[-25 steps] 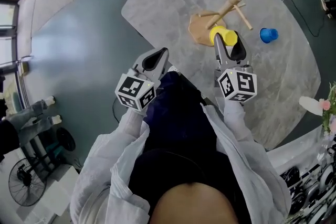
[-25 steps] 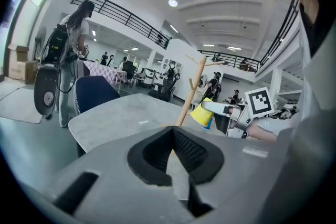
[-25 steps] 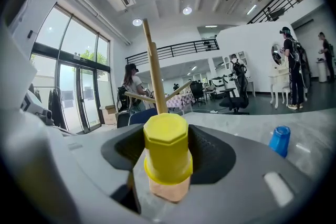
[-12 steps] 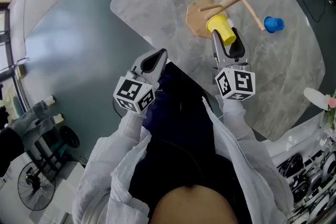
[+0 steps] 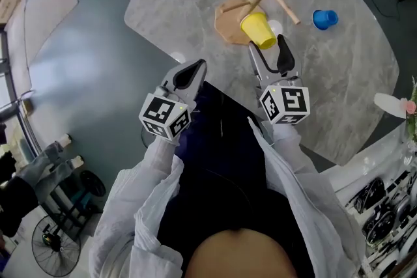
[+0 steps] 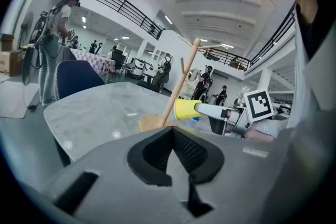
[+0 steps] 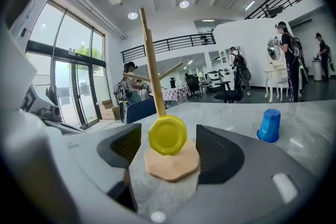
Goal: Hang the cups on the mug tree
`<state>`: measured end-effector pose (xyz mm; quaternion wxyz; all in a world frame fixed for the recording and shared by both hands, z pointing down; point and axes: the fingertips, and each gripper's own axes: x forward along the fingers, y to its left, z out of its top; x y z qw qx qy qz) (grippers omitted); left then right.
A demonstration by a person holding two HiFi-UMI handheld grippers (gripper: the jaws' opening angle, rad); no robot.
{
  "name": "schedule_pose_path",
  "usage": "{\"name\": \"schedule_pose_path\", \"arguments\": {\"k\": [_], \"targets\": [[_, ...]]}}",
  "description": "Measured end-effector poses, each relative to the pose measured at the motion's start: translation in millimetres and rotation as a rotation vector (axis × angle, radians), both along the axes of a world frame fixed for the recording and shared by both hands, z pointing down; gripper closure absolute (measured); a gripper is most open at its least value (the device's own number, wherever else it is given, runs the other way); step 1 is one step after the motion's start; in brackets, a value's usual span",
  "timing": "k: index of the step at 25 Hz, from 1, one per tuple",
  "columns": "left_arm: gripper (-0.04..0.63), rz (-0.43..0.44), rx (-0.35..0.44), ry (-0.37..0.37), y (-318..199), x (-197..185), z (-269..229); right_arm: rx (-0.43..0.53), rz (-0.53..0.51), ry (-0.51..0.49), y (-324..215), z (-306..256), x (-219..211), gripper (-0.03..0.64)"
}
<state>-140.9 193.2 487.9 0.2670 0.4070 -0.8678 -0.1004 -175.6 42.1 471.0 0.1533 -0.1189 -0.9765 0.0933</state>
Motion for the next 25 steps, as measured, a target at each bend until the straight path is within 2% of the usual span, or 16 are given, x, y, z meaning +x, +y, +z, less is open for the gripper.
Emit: {"name": "schedule_pose_path", "arguments": {"k": [4, 10, 15, 21, 25], "targets": [[0.598, 0.059, 0.013, -0.031, -32, 0, -15, -0.003, 0.026, -0.01, -27, -12, 17, 0.272], [0.598, 0.179, 0.04, -0.082, -84, 6, -40, 0.004, 0.16, -0.024, -89, -27, 47, 0.272], [0.598, 0.27, 0.052, -0.105, -128, 19, -54, 0.023, 0.23, -0.036, -132, -35, 65, 0.272], [0.598, 0.382, 0.03, -0.087, -180, 46, -42, 0.028, 0.268, -0.012, -182, -24, 80, 0.272], [0.598, 0.42, 0.004, -0.077, -205, 55, -29, 0.04, 0.259, -0.003, -206, -20, 75, 0.272]]}}
